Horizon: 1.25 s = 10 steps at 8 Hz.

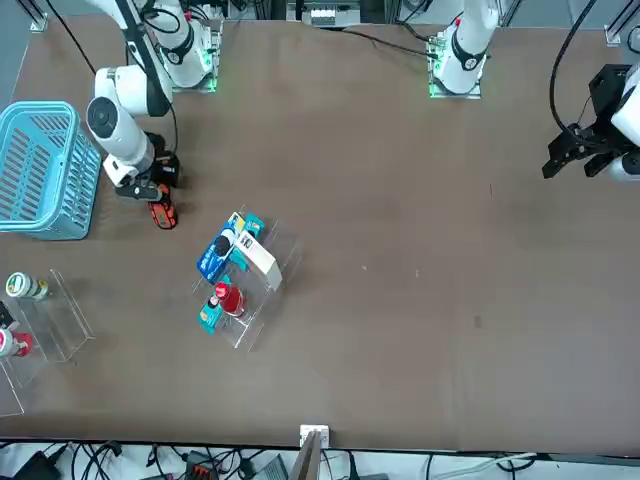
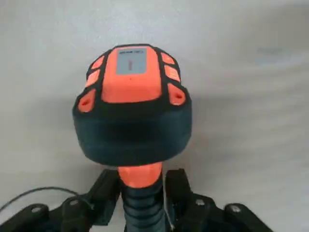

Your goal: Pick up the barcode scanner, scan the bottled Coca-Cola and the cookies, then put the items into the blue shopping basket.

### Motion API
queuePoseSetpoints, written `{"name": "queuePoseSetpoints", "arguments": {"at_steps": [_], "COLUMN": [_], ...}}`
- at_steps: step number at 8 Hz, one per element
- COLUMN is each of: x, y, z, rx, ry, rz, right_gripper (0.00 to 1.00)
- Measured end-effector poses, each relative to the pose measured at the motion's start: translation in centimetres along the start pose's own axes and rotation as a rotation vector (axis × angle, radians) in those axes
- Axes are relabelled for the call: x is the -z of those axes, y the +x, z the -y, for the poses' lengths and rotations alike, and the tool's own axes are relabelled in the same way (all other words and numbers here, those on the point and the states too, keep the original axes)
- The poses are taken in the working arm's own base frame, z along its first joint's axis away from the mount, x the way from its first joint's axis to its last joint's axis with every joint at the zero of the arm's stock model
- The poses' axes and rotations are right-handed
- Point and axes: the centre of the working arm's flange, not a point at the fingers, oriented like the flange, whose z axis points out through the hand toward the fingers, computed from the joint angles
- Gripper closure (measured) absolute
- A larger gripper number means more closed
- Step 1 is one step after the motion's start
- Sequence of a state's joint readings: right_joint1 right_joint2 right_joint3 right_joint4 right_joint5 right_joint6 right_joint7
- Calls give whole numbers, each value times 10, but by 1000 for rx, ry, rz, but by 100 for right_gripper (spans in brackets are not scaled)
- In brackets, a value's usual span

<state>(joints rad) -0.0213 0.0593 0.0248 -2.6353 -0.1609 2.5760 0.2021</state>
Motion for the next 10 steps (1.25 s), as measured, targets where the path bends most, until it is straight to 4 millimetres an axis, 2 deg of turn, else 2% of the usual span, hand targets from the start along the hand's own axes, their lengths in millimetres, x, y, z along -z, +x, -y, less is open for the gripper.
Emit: {"name": "queuePoseSetpoints", "arguments": {"at_steps": [1,2,3,4,5,6,7,8,9,10], "x": [5,19,48,98,168,246,313,360,385,400], "y": [5,12,25,43,64,75,80,86,96,108], "z": [-2,-4,-7,-9,-1,20,41,56,72,91], "rx": [-5,-10,-16,-24,-19,-8,7,23,52,88], "ry": [1,-3,-19,-43,-63,-45,1,39,67,95], "rz": [-13,-25,-17,5,7,-13,-48,-97,-139,-170], "right_gripper": [18,1,0,0,0,0,0,0,0,0]}}
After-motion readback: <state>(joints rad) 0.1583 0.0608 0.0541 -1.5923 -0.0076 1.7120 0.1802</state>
